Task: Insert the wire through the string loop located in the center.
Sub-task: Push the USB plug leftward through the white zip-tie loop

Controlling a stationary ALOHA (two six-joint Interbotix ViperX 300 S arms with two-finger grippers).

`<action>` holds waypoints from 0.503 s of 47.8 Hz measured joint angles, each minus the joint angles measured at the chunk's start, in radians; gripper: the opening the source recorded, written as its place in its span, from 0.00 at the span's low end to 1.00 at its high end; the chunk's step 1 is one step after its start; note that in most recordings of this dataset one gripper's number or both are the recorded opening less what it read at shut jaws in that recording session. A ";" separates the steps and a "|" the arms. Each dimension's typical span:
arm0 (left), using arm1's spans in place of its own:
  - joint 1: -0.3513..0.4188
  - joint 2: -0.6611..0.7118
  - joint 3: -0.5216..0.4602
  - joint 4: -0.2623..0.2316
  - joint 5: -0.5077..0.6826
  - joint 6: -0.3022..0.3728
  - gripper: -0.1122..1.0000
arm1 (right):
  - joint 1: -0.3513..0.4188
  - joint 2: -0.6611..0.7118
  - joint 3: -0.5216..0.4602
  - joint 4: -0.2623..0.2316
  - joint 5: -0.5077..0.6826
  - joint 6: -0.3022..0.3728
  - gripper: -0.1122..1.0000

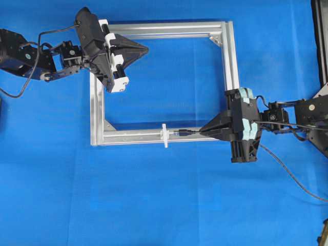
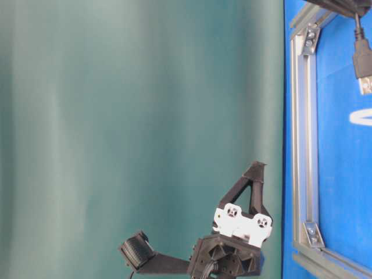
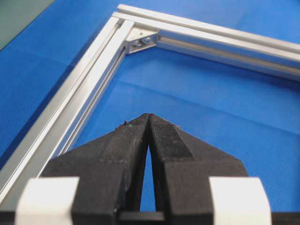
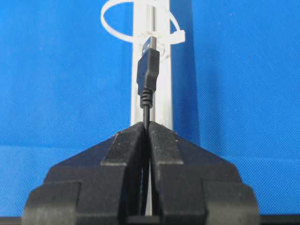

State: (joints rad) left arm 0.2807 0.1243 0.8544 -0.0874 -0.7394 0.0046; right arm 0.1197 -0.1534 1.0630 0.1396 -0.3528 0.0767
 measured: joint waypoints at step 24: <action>0.000 0.000 0.002 0.002 -0.002 0.000 0.10 | 0.002 0.029 -0.021 0.000 0.000 0.000 0.08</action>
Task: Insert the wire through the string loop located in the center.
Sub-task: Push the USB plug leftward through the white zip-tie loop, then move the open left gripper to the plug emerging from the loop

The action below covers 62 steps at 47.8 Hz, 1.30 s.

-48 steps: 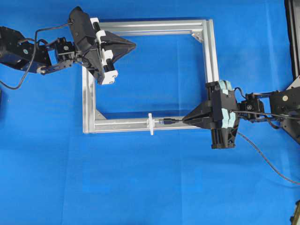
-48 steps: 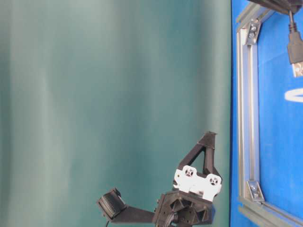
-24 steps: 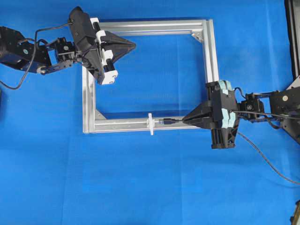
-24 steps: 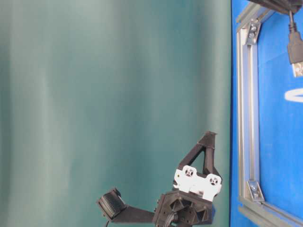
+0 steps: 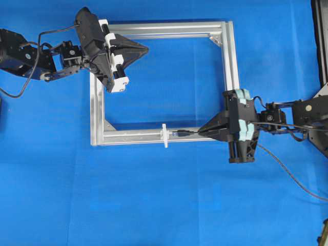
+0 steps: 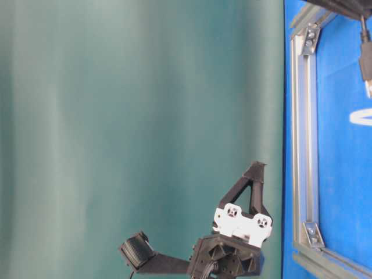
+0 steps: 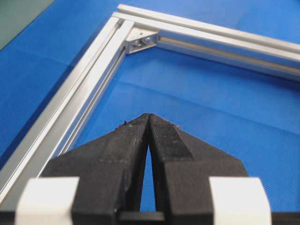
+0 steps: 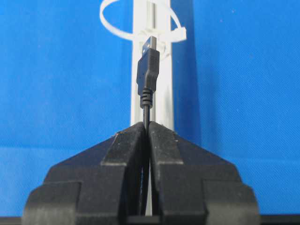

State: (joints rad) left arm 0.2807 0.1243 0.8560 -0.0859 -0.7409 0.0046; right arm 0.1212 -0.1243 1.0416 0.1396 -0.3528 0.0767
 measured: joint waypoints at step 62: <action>0.000 0.000 -0.002 0.000 0.002 0.000 0.10 | 0.002 0.186 -0.209 -0.003 -0.006 -0.005 0.08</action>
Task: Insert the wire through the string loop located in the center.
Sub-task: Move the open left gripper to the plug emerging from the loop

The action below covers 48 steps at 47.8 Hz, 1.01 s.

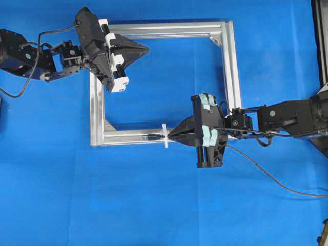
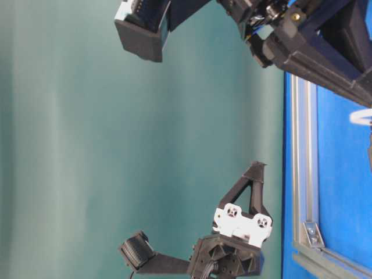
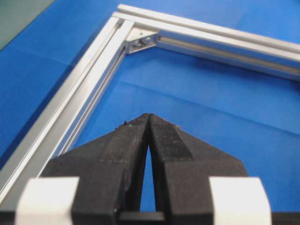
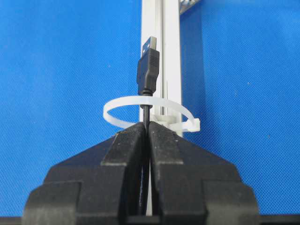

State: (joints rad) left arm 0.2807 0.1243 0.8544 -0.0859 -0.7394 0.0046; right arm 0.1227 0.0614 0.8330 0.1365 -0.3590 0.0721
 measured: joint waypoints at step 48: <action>-0.380 0.000 0.006 0.000 -0.002 -0.049 0.10 | 0.000 0.000 0.000 0.000 -0.005 -0.002 0.08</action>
State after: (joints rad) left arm -0.0997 0.1243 0.8606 -0.0859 -0.7409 -0.0445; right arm 0.1227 0.0614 0.8330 0.1365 -0.3636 0.0706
